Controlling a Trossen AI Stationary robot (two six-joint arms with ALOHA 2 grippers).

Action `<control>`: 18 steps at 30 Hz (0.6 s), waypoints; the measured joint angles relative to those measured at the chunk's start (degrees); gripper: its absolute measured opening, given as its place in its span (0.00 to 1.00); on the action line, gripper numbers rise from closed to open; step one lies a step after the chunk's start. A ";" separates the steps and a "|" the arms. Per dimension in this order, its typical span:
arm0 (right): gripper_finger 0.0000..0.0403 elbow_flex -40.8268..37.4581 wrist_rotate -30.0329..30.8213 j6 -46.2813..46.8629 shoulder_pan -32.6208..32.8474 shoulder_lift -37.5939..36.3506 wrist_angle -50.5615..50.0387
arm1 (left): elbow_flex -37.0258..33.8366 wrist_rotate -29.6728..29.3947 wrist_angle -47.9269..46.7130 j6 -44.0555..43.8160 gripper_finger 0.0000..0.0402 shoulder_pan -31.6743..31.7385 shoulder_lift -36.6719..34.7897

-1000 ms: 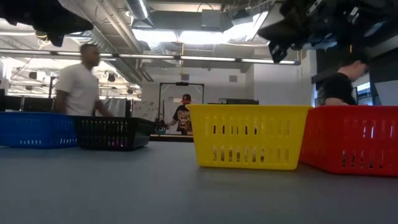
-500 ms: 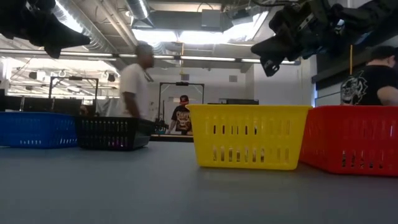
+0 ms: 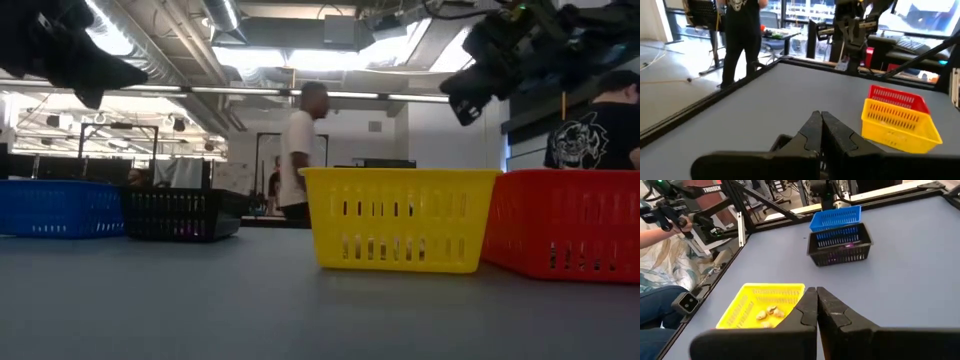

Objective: Sort Halloween decoration
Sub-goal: Return to Home Position

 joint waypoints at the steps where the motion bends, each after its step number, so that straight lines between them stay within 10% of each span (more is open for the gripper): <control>1: 0.00 -1.27 0.19 0.22 0.02 -1.41 0.06 | -1.24 0.04 2.24 0.75 0.00 0.00 0.00; 10: 0.00 -9.02 4.07 4.26 0.07 -14.18 3.11 | -10.65 3.63 26.63 11.92 0.00 1.24 0.00; 18: 0.00 -11.73 7.23 4.61 0.07 -23.22 3.39 | -11.56 5.63 29.58 19.63 0.00 7.89 0.00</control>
